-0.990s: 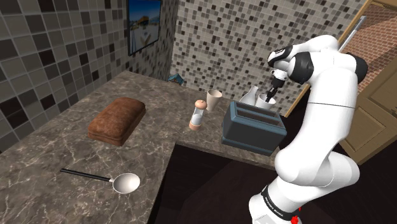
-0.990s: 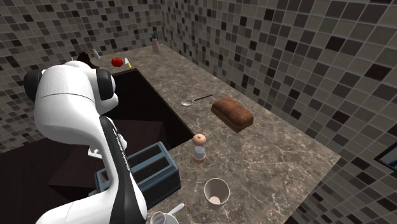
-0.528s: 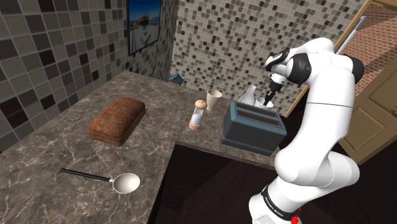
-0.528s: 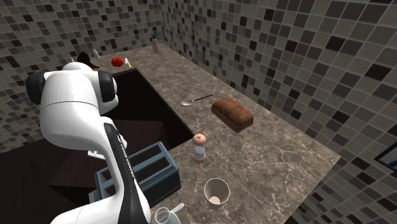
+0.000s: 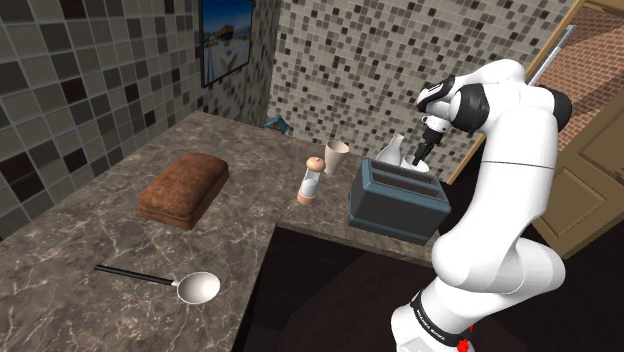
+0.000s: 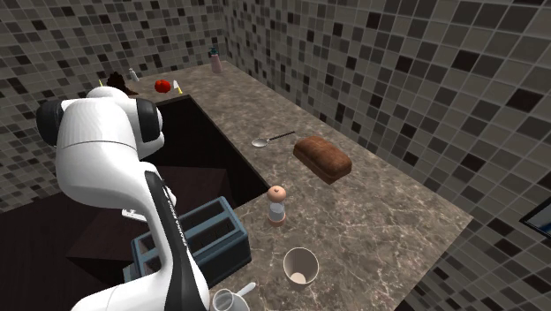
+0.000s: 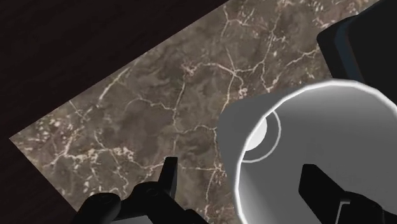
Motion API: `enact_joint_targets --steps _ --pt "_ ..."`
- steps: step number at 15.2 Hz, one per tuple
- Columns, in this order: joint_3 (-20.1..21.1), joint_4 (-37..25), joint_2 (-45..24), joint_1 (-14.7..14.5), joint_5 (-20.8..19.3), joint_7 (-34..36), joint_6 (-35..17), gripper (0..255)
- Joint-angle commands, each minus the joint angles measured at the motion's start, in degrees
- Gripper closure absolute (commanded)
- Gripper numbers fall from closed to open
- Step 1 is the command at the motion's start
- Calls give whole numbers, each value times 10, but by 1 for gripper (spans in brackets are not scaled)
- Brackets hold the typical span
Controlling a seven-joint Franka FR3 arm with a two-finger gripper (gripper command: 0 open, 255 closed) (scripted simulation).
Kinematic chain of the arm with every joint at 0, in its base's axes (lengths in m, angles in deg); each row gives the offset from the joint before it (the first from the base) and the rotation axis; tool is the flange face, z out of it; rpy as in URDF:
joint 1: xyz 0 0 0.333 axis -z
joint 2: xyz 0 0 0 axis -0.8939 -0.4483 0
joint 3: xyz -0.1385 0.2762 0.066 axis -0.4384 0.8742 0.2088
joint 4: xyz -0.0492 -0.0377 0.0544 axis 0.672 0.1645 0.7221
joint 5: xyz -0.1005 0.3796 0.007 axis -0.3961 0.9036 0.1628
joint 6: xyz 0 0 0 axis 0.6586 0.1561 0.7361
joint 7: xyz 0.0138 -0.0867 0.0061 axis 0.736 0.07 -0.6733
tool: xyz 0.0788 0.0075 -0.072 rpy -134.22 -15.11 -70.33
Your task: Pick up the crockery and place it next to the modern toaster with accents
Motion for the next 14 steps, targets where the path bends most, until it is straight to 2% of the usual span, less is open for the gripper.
enact_joint_targets --steps 1,2,6,14 --pt "0 0 0 0 0 0 0 0" --pt "0 0 0 0 0 0 0 0" --pt "-4 -62 8 7 -7 7 68 0" --pt "-4 -62 8 7 -7 7 68 0"
